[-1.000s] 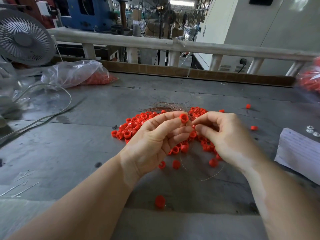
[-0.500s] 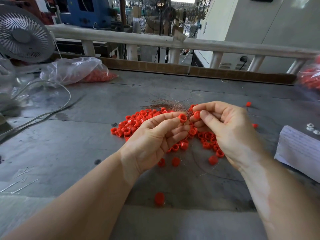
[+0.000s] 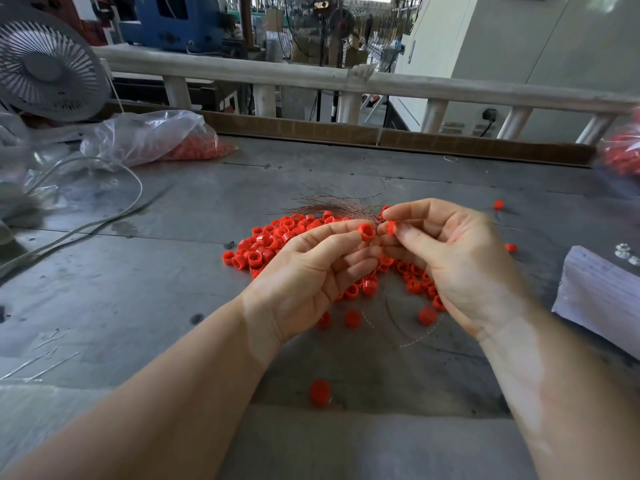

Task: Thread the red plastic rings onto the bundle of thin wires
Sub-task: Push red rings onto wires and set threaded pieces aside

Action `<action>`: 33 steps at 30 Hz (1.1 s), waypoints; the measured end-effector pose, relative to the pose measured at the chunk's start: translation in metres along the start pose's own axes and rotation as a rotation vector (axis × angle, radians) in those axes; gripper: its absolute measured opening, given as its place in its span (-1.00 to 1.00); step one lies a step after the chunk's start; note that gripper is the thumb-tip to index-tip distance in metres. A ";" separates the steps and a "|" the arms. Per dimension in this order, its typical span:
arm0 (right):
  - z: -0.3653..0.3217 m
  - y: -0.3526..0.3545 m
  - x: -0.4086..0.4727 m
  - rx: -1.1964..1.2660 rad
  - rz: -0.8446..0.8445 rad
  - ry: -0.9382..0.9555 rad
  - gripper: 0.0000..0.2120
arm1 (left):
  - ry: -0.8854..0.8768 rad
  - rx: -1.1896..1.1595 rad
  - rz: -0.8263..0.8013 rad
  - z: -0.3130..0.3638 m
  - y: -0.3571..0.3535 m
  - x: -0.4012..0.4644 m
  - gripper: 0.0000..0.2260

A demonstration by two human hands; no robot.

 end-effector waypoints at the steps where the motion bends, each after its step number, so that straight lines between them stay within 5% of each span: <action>1: 0.000 0.000 0.000 0.017 0.000 -0.012 -0.75 | 0.001 -0.001 -0.001 0.000 0.000 0.000 -0.81; 9: -0.004 0.000 -0.001 0.122 0.010 -0.077 -0.91 | 0.006 -0.005 -0.015 0.001 0.000 0.000 -0.79; 17: -0.005 0.002 -0.001 0.119 0.033 -0.050 -0.72 | 0.005 -0.008 -0.001 0.001 -0.001 -0.001 -0.79; 22: -0.003 0.001 -0.002 0.166 0.004 -0.060 -0.86 | 0.003 -0.008 -0.003 0.001 0.000 -0.001 -0.78; 33: -0.003 -0.002 -0.002 -0.004 0.038 -0.006 -0.93 | -0.016 0.018 0.014 0.000 0.001 0.000 -0.79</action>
Point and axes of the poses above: each hand's wrist, its own x-axis towards the middle knuckle, its own y-axis out of the back of the hand, z = x × y, the point moved 1 cm from there along x, towards the middle knuckle, and after that the axes turned 1 degree about -y, right-handed, at the moved point
